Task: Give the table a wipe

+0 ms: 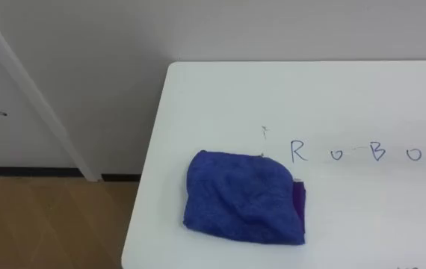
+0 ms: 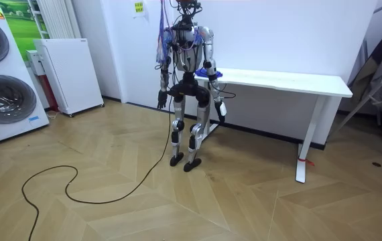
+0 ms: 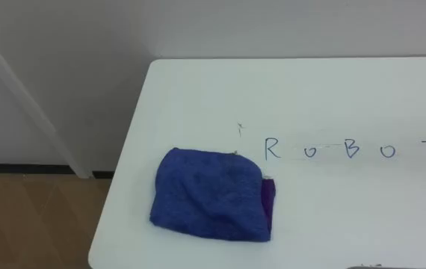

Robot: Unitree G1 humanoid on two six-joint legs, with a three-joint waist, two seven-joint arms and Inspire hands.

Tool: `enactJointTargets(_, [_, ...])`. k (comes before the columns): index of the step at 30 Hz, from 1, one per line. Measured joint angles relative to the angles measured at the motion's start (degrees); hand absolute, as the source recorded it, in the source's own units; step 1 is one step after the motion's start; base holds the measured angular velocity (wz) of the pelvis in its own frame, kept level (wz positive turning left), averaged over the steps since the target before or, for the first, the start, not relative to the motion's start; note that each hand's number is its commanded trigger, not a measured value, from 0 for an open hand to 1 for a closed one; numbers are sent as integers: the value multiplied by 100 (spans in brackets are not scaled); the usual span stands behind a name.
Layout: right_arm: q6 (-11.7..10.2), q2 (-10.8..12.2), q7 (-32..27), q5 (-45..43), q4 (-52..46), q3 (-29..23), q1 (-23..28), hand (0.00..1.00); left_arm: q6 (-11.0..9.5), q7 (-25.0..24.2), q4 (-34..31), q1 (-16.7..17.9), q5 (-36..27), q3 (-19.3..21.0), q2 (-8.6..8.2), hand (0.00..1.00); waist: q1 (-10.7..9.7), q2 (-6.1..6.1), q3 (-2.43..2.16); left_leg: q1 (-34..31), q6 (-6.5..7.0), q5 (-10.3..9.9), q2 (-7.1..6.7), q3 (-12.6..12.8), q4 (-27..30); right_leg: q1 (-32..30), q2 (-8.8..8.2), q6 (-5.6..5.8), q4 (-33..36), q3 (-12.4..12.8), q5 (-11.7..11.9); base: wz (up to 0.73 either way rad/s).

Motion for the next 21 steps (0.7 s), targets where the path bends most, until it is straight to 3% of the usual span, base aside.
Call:
enactJointTargets(13, [11, 0, 61, 60, 16, -10, -13, 0, -3, 7, -2, 30, -58, -10, 3, 0, -26, 2, 0, -2, 0, 0, 0, -15, 14, -9, 0, 0, -7, 33, 0, -1])
enactJointTargets(16, [12, 4, -4, 340, 31, -40, -13, 0, -1, 7, -5, 70, -374, -11, 5, 0, -52, 2, -2, 12, 0, 0, 0, 20, -8, -3, 1, 0, -1, 34, 0, 0])
enactJointTargets(21, [12, 40, -232, 1243, 158, -589, -6, 0, 5, 7, -116, 186, -470, 105, 3, 0, -139, -28, -18, 78, 0, 0, 9, 5, -43, 10, 15, 0, 22, 74, 0, -1])
